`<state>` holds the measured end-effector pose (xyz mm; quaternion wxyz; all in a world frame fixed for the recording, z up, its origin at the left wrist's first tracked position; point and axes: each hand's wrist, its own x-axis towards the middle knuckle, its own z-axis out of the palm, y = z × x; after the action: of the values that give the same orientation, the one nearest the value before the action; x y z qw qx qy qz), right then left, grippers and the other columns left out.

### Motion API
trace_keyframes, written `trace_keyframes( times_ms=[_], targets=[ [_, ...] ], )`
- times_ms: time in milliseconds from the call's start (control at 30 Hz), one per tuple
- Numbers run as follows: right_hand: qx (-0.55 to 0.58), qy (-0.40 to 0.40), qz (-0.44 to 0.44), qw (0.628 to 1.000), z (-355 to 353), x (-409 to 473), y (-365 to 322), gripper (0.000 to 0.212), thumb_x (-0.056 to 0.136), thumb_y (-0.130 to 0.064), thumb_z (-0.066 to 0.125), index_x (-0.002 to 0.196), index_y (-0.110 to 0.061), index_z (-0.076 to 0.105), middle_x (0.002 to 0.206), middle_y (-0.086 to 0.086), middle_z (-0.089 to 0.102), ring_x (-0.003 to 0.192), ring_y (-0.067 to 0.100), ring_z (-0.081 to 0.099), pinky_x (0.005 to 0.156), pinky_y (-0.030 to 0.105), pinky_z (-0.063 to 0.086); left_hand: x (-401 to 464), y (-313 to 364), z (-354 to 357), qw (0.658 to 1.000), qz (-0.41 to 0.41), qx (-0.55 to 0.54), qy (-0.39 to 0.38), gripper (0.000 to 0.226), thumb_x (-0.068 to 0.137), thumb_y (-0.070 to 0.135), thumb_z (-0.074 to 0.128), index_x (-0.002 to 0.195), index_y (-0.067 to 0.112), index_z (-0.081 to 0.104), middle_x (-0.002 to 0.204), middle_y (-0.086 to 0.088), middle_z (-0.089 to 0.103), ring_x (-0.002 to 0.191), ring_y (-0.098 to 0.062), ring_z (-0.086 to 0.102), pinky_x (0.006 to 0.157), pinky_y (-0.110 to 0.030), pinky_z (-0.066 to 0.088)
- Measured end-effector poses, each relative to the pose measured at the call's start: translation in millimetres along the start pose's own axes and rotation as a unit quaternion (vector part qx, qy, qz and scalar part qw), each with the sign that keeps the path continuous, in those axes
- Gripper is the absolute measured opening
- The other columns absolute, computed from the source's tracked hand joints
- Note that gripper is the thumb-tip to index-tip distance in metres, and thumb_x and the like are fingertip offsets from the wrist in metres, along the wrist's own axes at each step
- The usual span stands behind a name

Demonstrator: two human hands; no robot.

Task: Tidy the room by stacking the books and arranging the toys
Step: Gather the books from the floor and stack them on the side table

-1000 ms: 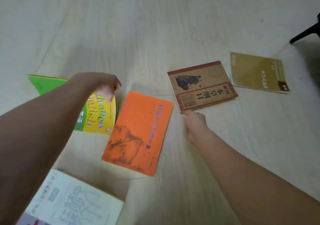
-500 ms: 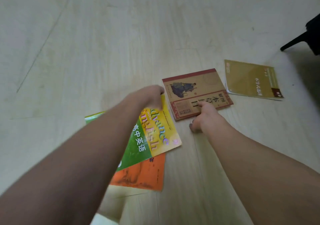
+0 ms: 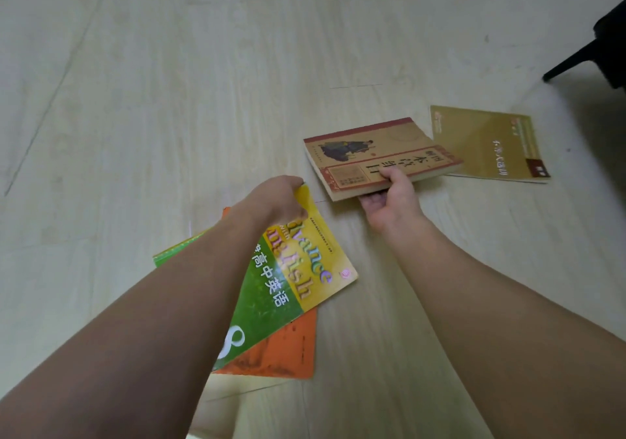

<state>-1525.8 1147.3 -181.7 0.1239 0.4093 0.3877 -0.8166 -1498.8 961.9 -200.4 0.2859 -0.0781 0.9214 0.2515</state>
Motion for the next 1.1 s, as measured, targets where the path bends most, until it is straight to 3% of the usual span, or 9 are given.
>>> trace_keyframes(
  times_ms=[67,300,400,533,700,833,900,967,1100],
  targets=[
    [-0.001,-0.005,-0.004,1.0,-17,-7,-11,0.033,0.091,-0.001,0.054,0.122,-0.009,0.056,0.104,0.014,0.071,0.094,0.028,0.07,0.073,0.039,0.061,0,8,-4,0.999,0.012,0.035,-0.028,0.064,0.093,0.027,0.068,0.151,0.018,0.041,0.149,-0.009,0.05,0.135,-0.027,0.048,0.108,-0.033,0.039],
    [0.05,-0.025,0.012,0.998,-105,-47,-71,0.022,0.095,-0.001,0.048,0.114,-0.008,0.055,0.094,0.015,0.075,0.095,0.029,0.069,0.093,0.046,0.052,-7,95,-6,0.982,0.081,0.133,-0.104,0.054,0.1,0.032,0.055,0.151,0.023,0.041,0.148,-0.008,0.051,0.132,-0.029,0.051,0.103,-0.033,0.041],
    [0.069,0.004,0.004,0.998,-146,-68,-104,0.028,0.091,0.001,0.043,0.11,-0.01,0.059,0.091,0.01,0.074,0.089,0.026,0.069,0.083,0.043,0.054,-10,148,9,0.975,0.116,0.142,-0.122,0.05,0.096,0.026,0.057,0.146,0.025,0.048,0.139,-0.009,0.059,0.124,-0.029,0.057,0.101,-0.034,0.046],
    [0.147,0.094,-0.032,0.984,-221,-110,-160,0.038,0.067,0.002,0.035,0.095,-0.01,0.059,0.089,0.01,0.07,0.086,0.028,0.064,0.079,0.041,0.051,-25,243,47,0.966,0.184,0.112,-0.145,0.035,0.096,0.021,0.058,0.131,0.021,0.062,0.124,-0.007,0.067,0.113,-0.028,0.062,0.093,-0.03,0.047],
    [0.147,0.159,-0.072,0.974,-321,-185,-205,0.051,0.056,-0.002,0.034,0.103,-0.013,0.05,0.098,0.014,0.068,0.102,0.034,0.064,0.091,0.05,0.049,-67,362,92,0.944,0.275,0.052,-0.178,0.005,0.092,0.023,0.062,0.094,0.021,0.066,0.099,-0.006,0.073,0.09,-0.025,0.068,0.082,-0.034,0.054],
    [0.126,0.219,-0.087,0.964,-395,-287,-243,0.052,0.052,0.0,0.031,0.101,-0.013,0.044,0.095,0.015,0.067,0.099,0.036,0.066,0.092,0.054,0.051,-140,480,119,0.928,0.307,0.012,-0.212,0.017,0.097,0.026,0.063,0.109,0.014,0.061,0.09,-0.005,0.069,0.076,-0.025,0.066,0.072,-0.032,0.053],
    [0.137,0.249,-0.085,0.955,-419,-346,-261,0.052,0.053,0.002,0.029,0.101,-0.012,0.045,0.091,0.015,0.068,0.095,0.036,0.066,0.086,0.051,0.053,-189,531,121,0.923,0.315,-0.003,-0.221,0.007,0.099,0.024,0.059,0.096,0.018,0.061,0.084,-0.006,0.067,0.067,-0.024,0.063,0.06,-0.029,0.051],
    [0.164,0.273,-0.079,0.945,-435,-420,-285,0.047,0.057,0.003,0.026,0.097,-0.008,0.048,0.083,0.014,0.068,0.087,0.033,0.065,0.079,0.046,0.054,-250,583,115,0.918,0.322,-0.01,-0.233,0.021,0.099,0.023,0.059,0.079,0.018,0.053,0.07,-0.005,0.062,0.058,-0.024,0.061,0.05,-0.029,0.05],
    [0.22,0.308,-0.075,0.923,-436,-561,-327,0.041,0.065,0.005,0.023,0.096,-0.01,0.045,0.086,0.013,0.067,0.088,0.032,0.064,0.081,0.046,0.053,-374,669,78,0.907,0.317,-0.018,-0.278,0.019,0.097,0.026,0.06,0.078,0.025,0.057,0.069,-0.004,0.064,0.056,-0.024,0.061,0.055,-0.039,0.055]
  ],
)
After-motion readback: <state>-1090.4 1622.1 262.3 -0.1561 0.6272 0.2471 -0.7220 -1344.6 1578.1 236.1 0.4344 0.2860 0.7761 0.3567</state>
